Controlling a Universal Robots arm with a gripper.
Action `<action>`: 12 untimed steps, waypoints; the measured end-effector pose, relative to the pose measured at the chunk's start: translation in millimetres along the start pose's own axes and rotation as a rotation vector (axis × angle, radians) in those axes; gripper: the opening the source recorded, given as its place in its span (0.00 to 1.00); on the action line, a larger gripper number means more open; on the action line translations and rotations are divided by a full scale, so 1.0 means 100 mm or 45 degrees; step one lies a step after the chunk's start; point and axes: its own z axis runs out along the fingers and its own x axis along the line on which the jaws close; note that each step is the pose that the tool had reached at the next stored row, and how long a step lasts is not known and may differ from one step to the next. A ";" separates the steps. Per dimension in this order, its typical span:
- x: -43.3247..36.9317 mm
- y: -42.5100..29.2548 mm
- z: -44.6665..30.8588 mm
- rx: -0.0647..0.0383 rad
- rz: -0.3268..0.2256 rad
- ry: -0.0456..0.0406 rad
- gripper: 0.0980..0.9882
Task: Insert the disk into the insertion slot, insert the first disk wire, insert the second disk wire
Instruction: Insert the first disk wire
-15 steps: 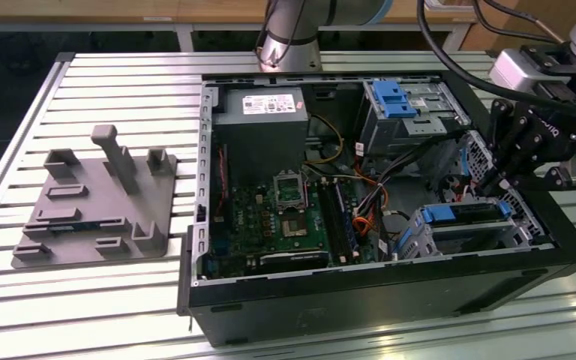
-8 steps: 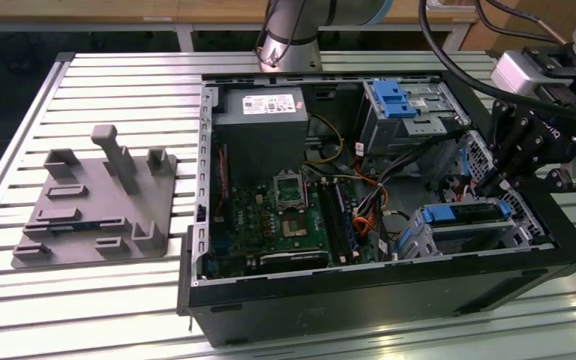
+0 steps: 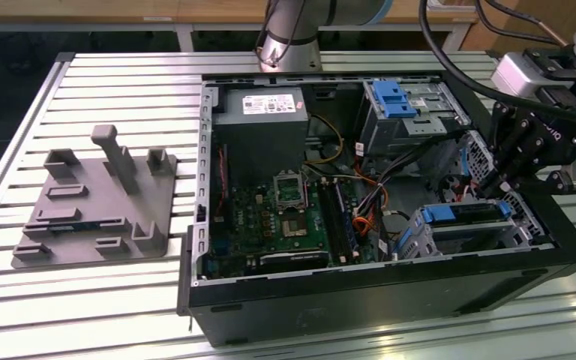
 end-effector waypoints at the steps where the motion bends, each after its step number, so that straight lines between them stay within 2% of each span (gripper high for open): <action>1: 0.005 0.000 0.001 0.000 0.001 0.000 0.07; 12: 0.033 0.002 0.026 0.000 0.013 0.001 0.07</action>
